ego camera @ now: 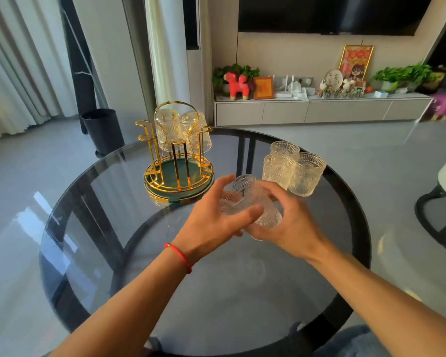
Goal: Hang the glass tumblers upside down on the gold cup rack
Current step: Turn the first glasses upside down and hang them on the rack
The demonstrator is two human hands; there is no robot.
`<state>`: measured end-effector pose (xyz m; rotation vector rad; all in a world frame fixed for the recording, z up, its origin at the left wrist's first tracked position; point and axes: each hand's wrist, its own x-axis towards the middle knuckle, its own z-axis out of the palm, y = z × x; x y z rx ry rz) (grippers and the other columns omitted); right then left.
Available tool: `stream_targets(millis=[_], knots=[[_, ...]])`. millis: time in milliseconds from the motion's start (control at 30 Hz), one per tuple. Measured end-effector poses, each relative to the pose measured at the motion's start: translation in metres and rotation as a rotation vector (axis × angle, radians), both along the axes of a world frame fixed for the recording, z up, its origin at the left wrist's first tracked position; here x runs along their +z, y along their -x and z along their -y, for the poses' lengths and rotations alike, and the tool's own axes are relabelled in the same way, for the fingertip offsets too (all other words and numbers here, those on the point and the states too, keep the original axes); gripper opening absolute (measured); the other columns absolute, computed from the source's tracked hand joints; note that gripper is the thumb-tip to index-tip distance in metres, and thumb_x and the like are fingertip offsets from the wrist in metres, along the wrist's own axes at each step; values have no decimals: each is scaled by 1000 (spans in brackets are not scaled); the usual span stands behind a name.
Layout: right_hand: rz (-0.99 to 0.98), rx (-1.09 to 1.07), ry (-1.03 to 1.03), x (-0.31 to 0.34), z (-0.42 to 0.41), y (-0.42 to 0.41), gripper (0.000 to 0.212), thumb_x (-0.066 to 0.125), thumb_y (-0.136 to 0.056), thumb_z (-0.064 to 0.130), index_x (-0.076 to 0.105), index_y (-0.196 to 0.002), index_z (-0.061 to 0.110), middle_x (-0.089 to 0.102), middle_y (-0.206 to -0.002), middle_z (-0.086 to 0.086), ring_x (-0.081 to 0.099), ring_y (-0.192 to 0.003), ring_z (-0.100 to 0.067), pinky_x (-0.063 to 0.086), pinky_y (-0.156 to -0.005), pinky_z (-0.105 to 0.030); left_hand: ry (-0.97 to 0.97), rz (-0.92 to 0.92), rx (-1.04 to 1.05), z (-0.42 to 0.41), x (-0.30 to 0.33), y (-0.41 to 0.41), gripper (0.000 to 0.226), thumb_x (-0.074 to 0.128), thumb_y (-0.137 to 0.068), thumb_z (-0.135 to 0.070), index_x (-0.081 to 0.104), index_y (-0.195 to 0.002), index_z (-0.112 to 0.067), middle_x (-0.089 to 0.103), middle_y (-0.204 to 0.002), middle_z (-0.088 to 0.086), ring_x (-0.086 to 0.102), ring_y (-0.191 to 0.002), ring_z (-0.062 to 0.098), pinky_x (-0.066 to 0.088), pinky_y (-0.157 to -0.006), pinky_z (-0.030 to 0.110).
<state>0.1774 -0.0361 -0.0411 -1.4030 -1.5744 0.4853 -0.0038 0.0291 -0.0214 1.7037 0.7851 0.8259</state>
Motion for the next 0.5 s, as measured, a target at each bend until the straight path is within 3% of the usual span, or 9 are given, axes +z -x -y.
stream_targets(millis=[100,200,300,400,500], knots=[[-43,68,82,2,-5,5,58,78,-78,52,60,-132,37,68,-123,21,62,-118,0,50,-93,-18,23,33,107,-6,4,13,80,88,-63,-49,55,-131,-21,64,-111,4,72,-86,12,64,-62,39],[-398,125,268,2,-12,15,51,56,-96,56,61,-137,26,69,-131,4,64,-124,-16,55,-94,-37,205,162,130,-17,3,31,80,87,-58,-46,56,-126,-18,64,-117,15,72,-96,25,64,-71,46],[-651,146,394,1,-19,34,49,44,-101,44,59,-135,12,70,-122,-23,70,-102,-38,60,-86,-53,332,255,78,-27,-3,45,68,85,-68,-29,53,-126,-15,61,-123,22,71,-101,27,62,-79,47],[-725,151,363,-1,-27,43,44,47,-103,37,57,-137,12,69,-126,-23,70,-102,-37,60,-88,-52,359,292,46,-35,-14,52,66,84,-69,-26,53,-127,-17,62,-124,22,71,-103,27,61,-81,43],[-685,127,279,6,-37,46,46,56,-97,39,58,-137,17,69,-130,-13,68,-117,-33,60,-89,-47,304,268,34,-48,-22,60,64,79,-78,-47,55,-134,-29,65,-127,10,68,-110,20,59,-87,40]])
